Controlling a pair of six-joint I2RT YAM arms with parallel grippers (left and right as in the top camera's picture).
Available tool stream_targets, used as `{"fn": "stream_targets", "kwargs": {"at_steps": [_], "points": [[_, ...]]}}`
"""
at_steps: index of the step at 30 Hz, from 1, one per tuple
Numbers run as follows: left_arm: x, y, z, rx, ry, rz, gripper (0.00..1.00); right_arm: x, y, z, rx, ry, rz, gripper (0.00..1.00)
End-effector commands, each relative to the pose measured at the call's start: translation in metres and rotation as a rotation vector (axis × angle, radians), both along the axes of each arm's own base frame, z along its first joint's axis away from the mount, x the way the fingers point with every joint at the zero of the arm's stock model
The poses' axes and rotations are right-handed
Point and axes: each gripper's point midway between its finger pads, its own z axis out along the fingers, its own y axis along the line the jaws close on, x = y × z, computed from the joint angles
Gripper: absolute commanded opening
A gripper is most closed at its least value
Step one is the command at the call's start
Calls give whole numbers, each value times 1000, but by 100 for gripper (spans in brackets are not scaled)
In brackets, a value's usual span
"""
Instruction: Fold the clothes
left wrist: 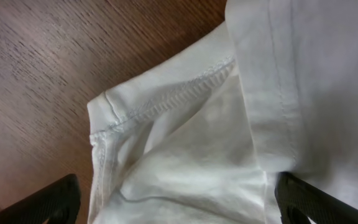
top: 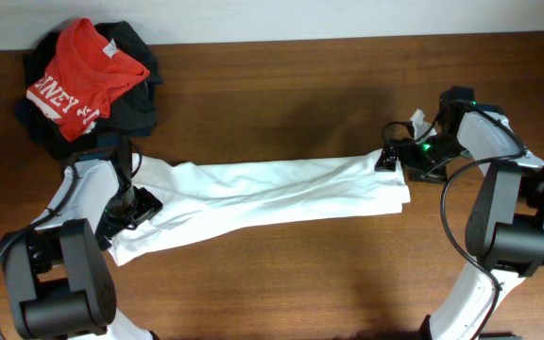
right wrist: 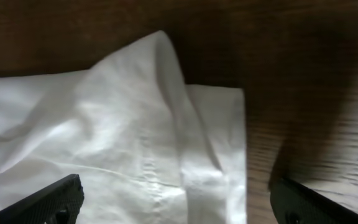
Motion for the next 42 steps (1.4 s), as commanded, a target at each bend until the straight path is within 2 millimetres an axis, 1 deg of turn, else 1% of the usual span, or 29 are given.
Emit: {"fn": "stream_targets", "kwargs": {"at_steps": [1, 3, 4, 6, 8, 9, 10, 11, 12, 13, 15, 16, 17, 19, 20, 22, 25, 26, 27, 29, 30, 32, 34, 37, 38, 39, 40, 41, 42], "points": [[6, -4, -1, -37, -17, 10, 99, -16, 31, -13, 55, 43, 63, 80], [7, -4, -1, -37, -20, 10, 99, -20, 43, -13, 55, 55, 97, 61], [7, -4, -1, -37, -20, 10, 99, -21, 46, -13, 52, 60, 105, 54], [6, -4, -1, -37, -19, 10, 99, -21, 45, -13, 40, 63, 103, 35], [5, -4, -2, -37, -15, 10, 99, -20, 22, -19, -77, 105, 16, 13], [5, -4, -2, -37, -15, 10, 99, -22, 9, -19, -134, 126, -20, 7], [4, -4, -2, -37, -14, 10, 99, -22, 1, -18, -163, 139, -42, 4], [4, -4, -2, -38, -14, 10, 99, -22, -11, -12, -199, 159, -78, 4], [4, -4, -3, -38, -13, 10, 99, -20, -18, -3, -202, 165, -93, 4], [4, -4, -3, -38, -13, 10, 99, -18, -20, 1, -202, 166, -99, 4], [3, -5, -3, -38, -11, 11, 99, -10, -31, 27, -213, 159, -119, 4], [3, -5, -3, -39, -9, 11, 99, -8, -32, 35, -213, 160, -120, 4], [1, -5, -5, -39, -6, 11, 99, -7, -30, 50, -213, 164, -116, 4], [0, -5, -7, -39, -6, 11, 99, -9, -22, 69, -212, 173, -92, 4], [0, -5, -8, -39, -8, 11, 99, -12, -13, 78, -215, 171, -70, 4], [1, -5, -9, -38, -13, 11, 99, -18, 6, 87, -214, 172, -24, 4], [2, -5, -10, -37, -20, 10, 99, -27, 46, 87, -224, 186, 92, 4], [2, -5, -10, -37, -19, 10, 99, -31, 65, 87, -228, 183, 145, 4], [2, -5, -10, -37, -19, 10, 99, -33, 79, 87, -232, 178, 182, 4], [2, -5, -10, -38, -19, 10, 99, -42, 113, 86, -248, 181, 235, 4], [2, -5, -10, -37, -19, 10, 99, -45, 121, 86, -251, 180, 253, 4], [2, -5, -10, -37, -19, 10, 99, -51, 145, 85, -259, 174, 280, 4], [2, -5, -10, -37, -19, 10, 99, -56, 170, 83, -262, 151, 304, 8], [1, -5, -10, -38, -16, 10, 99, -59, 199, 80, -258, 112, 324, 16], [1, -5, -10, -38, -15, 10, 99, -59, 205, 80, -256, 101, 328, 18], [1, -5, -10, -38, -15, 11, 99, -59, 210, 80, -252, 88, 338, 24], [1, -5, -9, -38, -13, 10, 99, -58, 217, 80, -248, 71, 349, 39], [0, -5, -9, -39, -12, 10, 99, -58, 221, 80, -246, 61, 358, 73], [0, -5, -9, -39, -12, 10, 99, -58, 222, 80, -245, 58, 360, 88]]}}
